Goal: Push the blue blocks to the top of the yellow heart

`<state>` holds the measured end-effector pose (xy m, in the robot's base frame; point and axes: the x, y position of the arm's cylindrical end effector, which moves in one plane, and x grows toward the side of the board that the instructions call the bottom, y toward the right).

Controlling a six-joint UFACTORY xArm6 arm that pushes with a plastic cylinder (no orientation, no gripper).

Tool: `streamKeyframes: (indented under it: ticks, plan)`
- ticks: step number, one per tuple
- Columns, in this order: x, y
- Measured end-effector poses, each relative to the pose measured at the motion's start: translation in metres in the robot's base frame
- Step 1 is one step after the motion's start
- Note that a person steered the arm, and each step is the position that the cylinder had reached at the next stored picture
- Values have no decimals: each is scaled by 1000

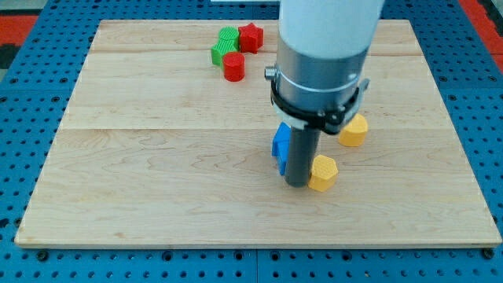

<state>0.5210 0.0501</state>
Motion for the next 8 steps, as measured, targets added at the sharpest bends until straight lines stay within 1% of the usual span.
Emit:
streamKeyframes:
  ticks: [1, 2, 3, 5, 6, 7, 8]
  plan:
    - [-41, -28]
    - [-80, -39]
    - [-110, -40]
    - [-149, -57]
    - [-158, -1]
    - [-156, 58]
    - [-155, 40]
